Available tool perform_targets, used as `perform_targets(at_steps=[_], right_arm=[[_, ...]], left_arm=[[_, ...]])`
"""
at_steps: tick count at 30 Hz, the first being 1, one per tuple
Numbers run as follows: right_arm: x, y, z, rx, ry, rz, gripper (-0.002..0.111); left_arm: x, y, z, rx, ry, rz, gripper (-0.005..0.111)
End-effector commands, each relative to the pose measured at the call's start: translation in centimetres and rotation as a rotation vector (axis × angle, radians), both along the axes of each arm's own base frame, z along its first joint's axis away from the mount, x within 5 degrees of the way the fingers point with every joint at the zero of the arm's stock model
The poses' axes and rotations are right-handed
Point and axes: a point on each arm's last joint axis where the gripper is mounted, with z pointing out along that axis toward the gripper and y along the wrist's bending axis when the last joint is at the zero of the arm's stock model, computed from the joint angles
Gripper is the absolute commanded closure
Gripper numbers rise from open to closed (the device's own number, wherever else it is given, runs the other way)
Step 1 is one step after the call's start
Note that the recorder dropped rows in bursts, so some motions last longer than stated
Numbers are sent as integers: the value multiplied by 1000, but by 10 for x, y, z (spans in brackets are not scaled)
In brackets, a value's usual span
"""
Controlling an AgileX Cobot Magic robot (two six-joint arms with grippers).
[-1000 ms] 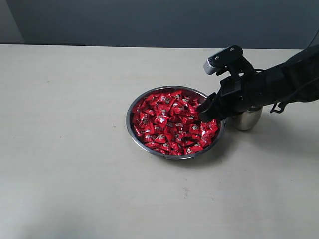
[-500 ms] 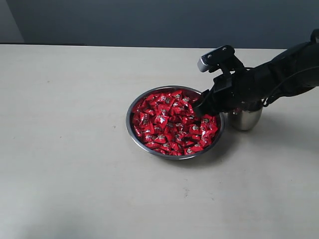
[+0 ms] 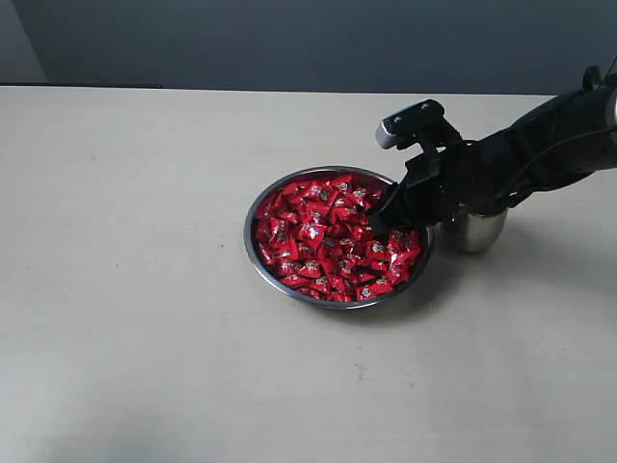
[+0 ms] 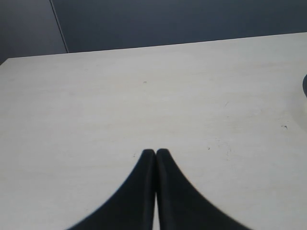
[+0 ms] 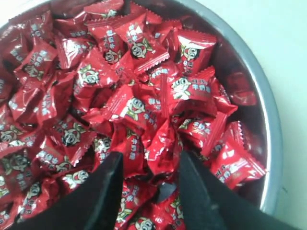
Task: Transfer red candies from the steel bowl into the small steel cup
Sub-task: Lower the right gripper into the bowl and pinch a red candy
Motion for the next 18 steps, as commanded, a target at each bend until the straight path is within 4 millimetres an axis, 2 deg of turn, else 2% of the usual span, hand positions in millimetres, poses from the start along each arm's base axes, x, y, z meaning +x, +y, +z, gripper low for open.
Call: perform_targets(at_steps=[1,11,18], right_arm=[[1,1,1,4,-6,2,70],[4,0,-12,-23,-2,-7,70],[5,2,-9,2,2,-8,70]], left_arm=[[0,0,3,3,-18,-5,106],[0,0,3,3,-18,-5,106],[0,0,3,3,-18,-5,106]])
